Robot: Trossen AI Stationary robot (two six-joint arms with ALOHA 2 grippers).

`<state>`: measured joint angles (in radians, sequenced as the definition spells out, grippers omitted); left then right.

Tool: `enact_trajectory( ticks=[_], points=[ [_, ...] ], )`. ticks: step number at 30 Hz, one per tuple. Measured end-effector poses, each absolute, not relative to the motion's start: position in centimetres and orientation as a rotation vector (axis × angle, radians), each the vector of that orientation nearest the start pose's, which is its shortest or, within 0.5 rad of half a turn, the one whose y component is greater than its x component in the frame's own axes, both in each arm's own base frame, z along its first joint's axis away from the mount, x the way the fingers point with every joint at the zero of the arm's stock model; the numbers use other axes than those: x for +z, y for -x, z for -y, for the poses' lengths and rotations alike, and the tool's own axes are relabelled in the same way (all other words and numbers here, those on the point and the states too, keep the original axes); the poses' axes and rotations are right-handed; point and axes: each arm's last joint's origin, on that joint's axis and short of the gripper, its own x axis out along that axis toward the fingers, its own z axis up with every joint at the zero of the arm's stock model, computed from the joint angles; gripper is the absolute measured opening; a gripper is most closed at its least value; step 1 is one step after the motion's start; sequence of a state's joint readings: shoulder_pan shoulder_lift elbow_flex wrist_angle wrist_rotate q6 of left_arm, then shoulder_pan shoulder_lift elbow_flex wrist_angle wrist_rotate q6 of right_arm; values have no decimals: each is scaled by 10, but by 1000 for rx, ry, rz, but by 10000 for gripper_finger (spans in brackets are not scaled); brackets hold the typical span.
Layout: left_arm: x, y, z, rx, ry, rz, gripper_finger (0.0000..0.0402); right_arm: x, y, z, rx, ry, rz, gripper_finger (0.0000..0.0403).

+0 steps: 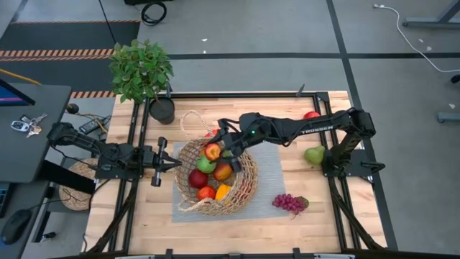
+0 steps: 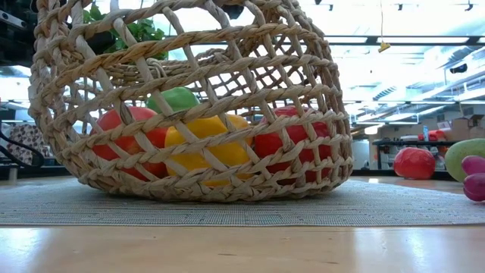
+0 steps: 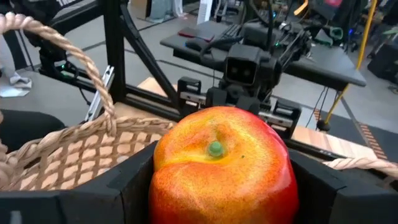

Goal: Build produce basket
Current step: Put the red apple into the brown woven basket

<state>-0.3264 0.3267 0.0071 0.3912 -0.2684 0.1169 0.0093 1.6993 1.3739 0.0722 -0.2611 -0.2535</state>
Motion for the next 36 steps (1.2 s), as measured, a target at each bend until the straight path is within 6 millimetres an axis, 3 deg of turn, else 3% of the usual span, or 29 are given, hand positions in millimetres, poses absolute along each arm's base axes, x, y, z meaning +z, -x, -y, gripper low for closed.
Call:
enact_trajectory(
  ticks=[25,33,36],
  points=[
    [175,-113,30,-54,-96,72,30,324,-399,-9,297,212,-172,275],
    [175,-113,30,-54,-96,72,33,290,-422,-17,206,165,-225,275],
    [175,-113,30,-54,-96,71,36,292,-426,-19,164,138,-222,275]
  ],
)
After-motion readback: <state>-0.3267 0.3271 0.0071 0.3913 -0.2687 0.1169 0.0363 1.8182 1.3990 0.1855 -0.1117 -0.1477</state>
